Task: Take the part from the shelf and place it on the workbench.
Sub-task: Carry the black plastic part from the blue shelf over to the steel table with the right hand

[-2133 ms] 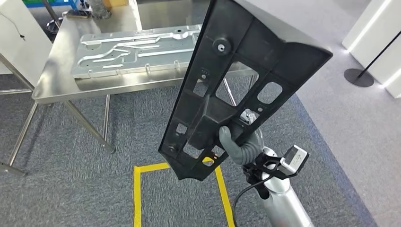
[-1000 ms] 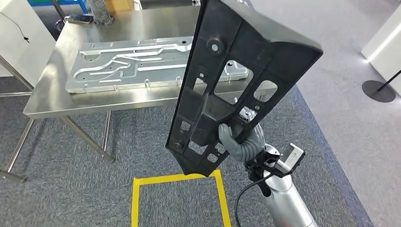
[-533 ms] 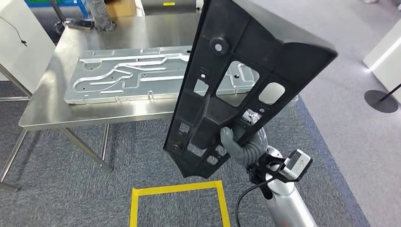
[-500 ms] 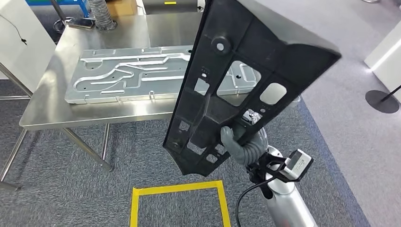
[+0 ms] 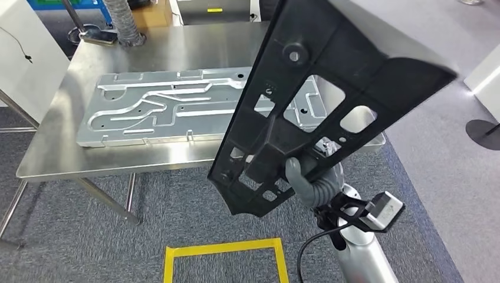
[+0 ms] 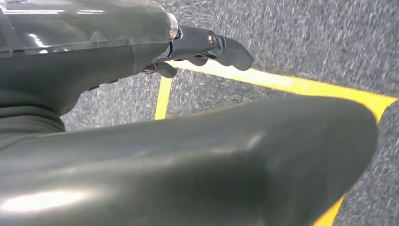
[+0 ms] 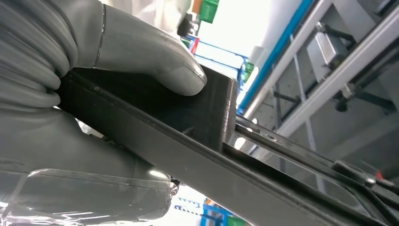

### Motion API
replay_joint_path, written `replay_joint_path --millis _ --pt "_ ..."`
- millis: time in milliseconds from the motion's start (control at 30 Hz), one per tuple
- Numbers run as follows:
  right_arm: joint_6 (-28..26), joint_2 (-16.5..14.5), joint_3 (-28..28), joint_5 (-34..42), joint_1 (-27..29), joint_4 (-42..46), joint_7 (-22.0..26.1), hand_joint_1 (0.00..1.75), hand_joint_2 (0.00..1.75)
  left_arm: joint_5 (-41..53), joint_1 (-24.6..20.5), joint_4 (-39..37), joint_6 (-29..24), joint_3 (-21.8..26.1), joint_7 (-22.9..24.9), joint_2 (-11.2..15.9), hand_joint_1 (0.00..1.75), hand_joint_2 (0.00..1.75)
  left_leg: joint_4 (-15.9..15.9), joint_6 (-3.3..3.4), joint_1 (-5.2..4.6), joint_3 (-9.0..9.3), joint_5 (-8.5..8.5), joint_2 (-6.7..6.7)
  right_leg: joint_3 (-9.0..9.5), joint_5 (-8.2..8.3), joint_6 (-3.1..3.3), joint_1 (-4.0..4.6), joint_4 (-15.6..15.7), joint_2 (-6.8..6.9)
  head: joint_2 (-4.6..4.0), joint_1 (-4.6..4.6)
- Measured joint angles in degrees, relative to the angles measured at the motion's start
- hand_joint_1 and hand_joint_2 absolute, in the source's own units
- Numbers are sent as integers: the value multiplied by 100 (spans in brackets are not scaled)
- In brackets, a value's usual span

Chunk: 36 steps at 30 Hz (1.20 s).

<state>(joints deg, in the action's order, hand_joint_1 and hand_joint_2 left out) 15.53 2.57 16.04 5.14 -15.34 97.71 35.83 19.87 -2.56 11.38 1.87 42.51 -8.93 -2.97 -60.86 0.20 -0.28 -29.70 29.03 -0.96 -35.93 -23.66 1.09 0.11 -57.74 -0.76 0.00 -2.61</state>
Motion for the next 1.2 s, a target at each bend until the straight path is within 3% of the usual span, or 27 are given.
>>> replay_joint_path --millis 67,133,167,200,233,300,367,467,533,633,667,700,733,800,867,933,1033,1067,1133,1167,1200 --pt "3 1 -14 0 0 57 5 175 175 -1 -9 1 -1 3 -2 -8 0 0 -592 -62 26 -328 119 28 149 -71 37 -25 51 10 0 0" --pt "6 1 -21 0 1 88 4 175 175 -2 -1 1 -2 11 -8 -7 0 0 -1197 -126 67 -770 397 42 256 -169 42 -38 57 11 -1 0" --pt "7 1 -24 1 4 93 2 175 175 -2 6 1 -1 19 -11 -5 0 0 -1326 -150 89 -924 499 48 318 -224 32 -46 57 6 -1 0" --pt "6 1 -30 1 5 99 -3 175 175 -2 12 1 -1 28 -15 -4 0 0 -1286 -170 110 -1001 494 53 393 -283 15 -57 57 2 -1 0" --pt "4 1 -38 2 6 108 -9 175 175 -2 16 1 1 37 -19 -4 0 0 -1071 -188 130 -995 359 59 479 -348 -8 -71 56 -1 -1 0" --pt "-7 1 -58 10 3 133 -17 175 175 -3 27 0 3 56 -25 -5 0 0 -342 -218 164 -859 -220 75 638 -484 -68 -86 44 1 0 1" --pt "-31 1 -102 28 -1 155 -22 175 175 -6 33 -1 6 79 -36 -5 0 0 128 -172 161 -772 -579 85 710 -595 -147 -81 35 -4 0 1" --pt "-97 2 -250 71 -24 183 -29 175 175 -23 30 -2 6 110 -55 -6 0 0 205 -16 140 -713 -578 66 750 -650 -269 -87 -9 -3 -1 0" --pt "-157 4 -392 102 -72 183 -27 175 175 -34 27 -2 3 125 -69 -6 0 0 227 61 145 -620 -525 57 613 -690 -315 -98 -327 18 0 1" --pt "-469 26 -672 -141 -201 74 -145 175 175 -31 22 -2 -3 153 -87 -3 0 0 234 131 121 -496 -421 56 -91 -1044 -352 -95 -1375 40 -1 1" --pt "-628 39 -787 -293 -277 -38 -207 175 175 -21 22 -2 -7 165 -91 -2 0 0 234 143 104 -452 -382 53 -305 -1148 -350 -92 -1594 42 -1 1" --pt "-787 57 -901 -455 -367 -174 -267 175 175 -12 22 -2 -10 178 -96 -2 0 0 233 154 83 -401 -342 47 -431 -1152 -332 -86 -1632 43 0 1" --pt "-980 77 -1006 -661 -471 -323 -336 175 175 -2 22 -2 -13 192 -103 -2 0 0 233 162 62 -341 -301 37 -460 -1019 -294 -71 -1476 43 0 1" --pt "-1582 143 -1153 -1463 -772 -679 -586 175 175 19 19 -3 2 228 -136 -9 0 0 235 170 17 -214 -212 22 -318 -417 -147 -9 -755 35 0 1" --pt "-2323 238 -1199 -2921 -1217 -1206 -1055 175 175 77 1 -3 45 252 -177 -16 0 0 249 145 -14 -153 -141 15 -198 -13 -22 59 -218 14 0 -1" --pt "-2761 352 -1152 -4451 -1657 -1835 -1534 175 175 157 -30 -2 92 256 -202 -10 0 0 249 95 -27 -124 -119 16 -162 23 20 82 -84 3 0 0" --pt "-2898 436 -892 -6211 -2260 -2780 -1929 175 175 265 -61 2 125 256 -207 27 0 0 98 1 -22 -139 18 29 -16 65 62 30 41 23 0 1" --pt "-2888 418 -718 -6733 -2496 -3145 -2003 175 175 306 -74 3 126 256 -203 38 0 0 -143 -31 -9 -261 140 32 21 67 76 12 63 18 0 1" --pt "-2872 346 -276 -7566 -2926 -3883 -2086 175 175 377 -104 3 127 256 -193 42 0 0 -858 -93 28 -681 406 38 54 35 94 5 64 0 0 1" --pt "-2864 289 -38 -7869 -3081 -4235 -2087 175 175 413 -114 3 127 256 -185 45 0 0 -1153 -121 48 -895 473 42 74 10 95 4 61 -3 0 1" --pt "-2852 215 197 -8107 -3205 -4578 -2056 175 175 448 -118 3 127 256 -174 48 0 0 -1272 -149 67 -1035 432 46 101 -20 89 2 57 -2 -1 1"
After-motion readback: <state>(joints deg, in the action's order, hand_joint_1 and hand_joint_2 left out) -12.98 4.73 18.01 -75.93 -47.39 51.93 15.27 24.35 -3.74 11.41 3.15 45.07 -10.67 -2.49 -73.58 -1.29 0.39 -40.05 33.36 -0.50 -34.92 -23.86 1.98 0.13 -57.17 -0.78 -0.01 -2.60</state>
